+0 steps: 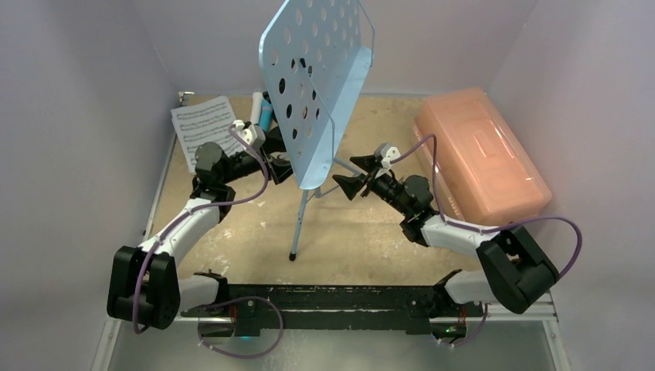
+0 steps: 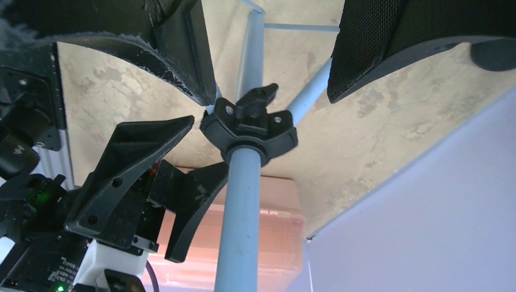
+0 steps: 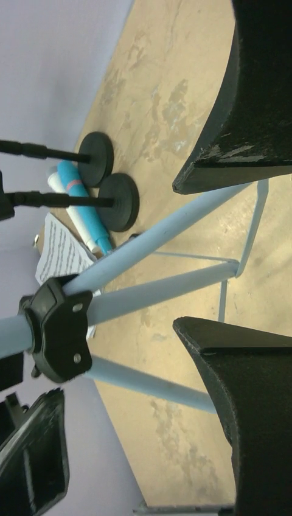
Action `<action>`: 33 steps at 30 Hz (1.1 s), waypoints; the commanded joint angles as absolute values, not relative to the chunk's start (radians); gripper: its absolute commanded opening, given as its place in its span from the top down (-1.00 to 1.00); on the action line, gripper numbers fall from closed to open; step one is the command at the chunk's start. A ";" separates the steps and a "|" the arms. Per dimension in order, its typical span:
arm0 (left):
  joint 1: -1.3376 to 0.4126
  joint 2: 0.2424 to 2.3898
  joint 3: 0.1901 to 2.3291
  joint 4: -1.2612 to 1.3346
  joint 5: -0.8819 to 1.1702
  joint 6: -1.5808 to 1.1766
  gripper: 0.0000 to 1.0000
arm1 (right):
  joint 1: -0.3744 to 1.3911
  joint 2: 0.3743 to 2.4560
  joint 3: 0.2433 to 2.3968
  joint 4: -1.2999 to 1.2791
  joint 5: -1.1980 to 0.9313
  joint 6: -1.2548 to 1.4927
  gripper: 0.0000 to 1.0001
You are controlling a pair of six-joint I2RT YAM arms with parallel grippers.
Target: Pack up the instrument practice props
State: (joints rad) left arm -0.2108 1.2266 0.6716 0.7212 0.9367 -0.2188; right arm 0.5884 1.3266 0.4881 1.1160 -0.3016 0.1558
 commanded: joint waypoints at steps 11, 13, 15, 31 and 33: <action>-0.197 1.278 0.802 0.660 1.073 -0.050 -0.13 | 0.586 1.503 0.527 1.323 -0.207 0.076 -0.51; -0.198 1.295 0.809 0.659 1.092 -0.049 -0.07 | 0.586 1.514 0.529 1.328 -0.206 0.072 -0.51; -0.199 1.308 0.813 0.655 1.104 -0.048 0.00 | 0.586 1.520 0.532 1.331 -0.207 0.069 -0.51; -0.210 1.336 0.825 0.658 1.122 -0.070 0.41 | 0.586 1.289 0.567 1.228 -0.330 0.084 -0.51; -0.213 1.335 0.823 0.660 1.116 -0.072 0.42 | 0.588 1.255 0.618 1.163 -0.370 0.091 -0.51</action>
State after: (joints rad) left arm -0.2058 1.3296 0.7876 0.6315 1.1210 -0.0853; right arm 0.5884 1.3338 0.5152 1.2217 -0.2768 0.0856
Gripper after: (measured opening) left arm 0.298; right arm 0.754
